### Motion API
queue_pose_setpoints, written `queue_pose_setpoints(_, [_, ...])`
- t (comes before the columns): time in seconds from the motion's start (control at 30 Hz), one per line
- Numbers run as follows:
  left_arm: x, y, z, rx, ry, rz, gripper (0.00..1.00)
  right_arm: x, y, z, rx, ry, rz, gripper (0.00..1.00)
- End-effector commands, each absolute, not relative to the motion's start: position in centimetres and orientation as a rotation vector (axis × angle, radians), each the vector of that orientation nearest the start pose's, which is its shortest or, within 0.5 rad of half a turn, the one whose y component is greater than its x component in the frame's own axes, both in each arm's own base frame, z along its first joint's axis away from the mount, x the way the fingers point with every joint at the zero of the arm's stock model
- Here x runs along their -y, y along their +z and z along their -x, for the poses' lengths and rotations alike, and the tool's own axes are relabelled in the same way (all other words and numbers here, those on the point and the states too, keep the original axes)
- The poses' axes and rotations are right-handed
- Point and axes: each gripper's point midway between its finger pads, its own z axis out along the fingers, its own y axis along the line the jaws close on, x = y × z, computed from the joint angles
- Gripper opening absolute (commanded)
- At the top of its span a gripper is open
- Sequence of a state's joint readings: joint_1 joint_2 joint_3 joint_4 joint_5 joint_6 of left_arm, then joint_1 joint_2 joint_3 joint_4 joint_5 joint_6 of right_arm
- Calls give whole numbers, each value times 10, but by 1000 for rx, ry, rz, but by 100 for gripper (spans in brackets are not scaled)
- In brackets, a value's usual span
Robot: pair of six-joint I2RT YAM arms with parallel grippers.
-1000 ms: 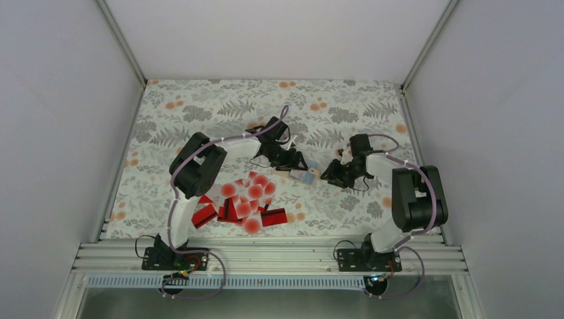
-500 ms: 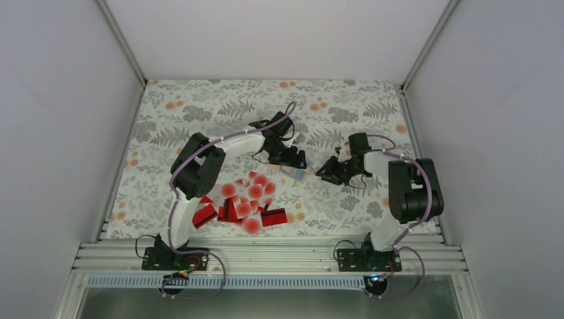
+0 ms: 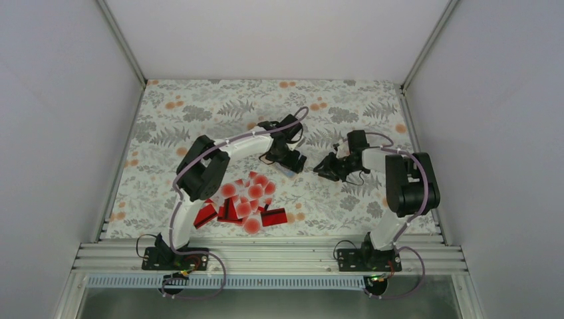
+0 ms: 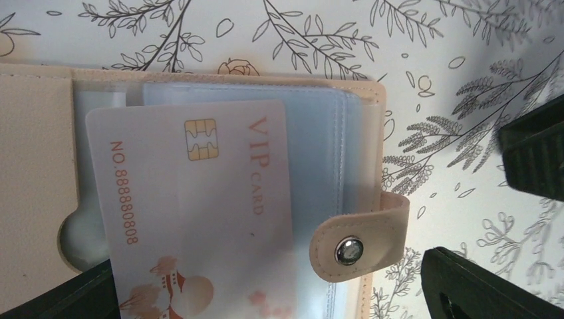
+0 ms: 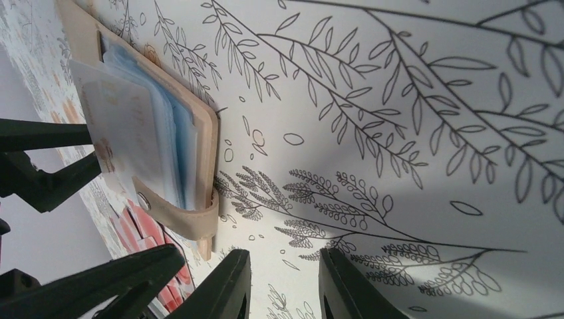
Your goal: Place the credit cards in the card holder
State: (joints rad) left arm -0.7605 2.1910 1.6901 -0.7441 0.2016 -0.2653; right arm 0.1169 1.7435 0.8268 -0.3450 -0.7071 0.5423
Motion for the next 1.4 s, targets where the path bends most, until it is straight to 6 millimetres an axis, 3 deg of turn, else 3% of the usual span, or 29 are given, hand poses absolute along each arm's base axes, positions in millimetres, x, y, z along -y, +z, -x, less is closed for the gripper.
queue_pose_setpoints(0.0, [355, 25, -332, -2770, -319, -887, 100, -146, 8, -311, -2869, 1095, -476, 27])
queue_pose_setpoints(0.2, [355, 17, -332, -2734, -208, -959, 100, -148, 5, -313, -2872, 1112, -467, 27])
queue_pose_setpoints(0.47, [372, 12, -323, -2653, -115, -1126, 100, -151, -2, -316, -2883, 1127, -449, 26])
queue_pose_setpoints(0.63, [380, 14, -317, -2640, -146, -1185, 100, -155, -5, -326, -2877, 1147, -428, 26])
queue_pose_setpoints(0.8, [381, 34, -323, -2643, -149, -1113, 100, -159, -12, -330, -2881, 1173, -430, 25])
queue_pose_setpoints(1.03, [372, 59, -327, -2737, -321, -898, 100, -156, -24, -320, -2910, 1156, -451, 24])
queue_pose_setpoints(1.2, [365, 69, -321, -2807, -509, -779, 100, -154, -34, -314, -2935, 1134, -461, 24])
queue_pose_setpoints(1.37, [348, 75, -337, -2781, -556, -693, 100, -153, -39, -312, -2945, 1128, -455, 24])
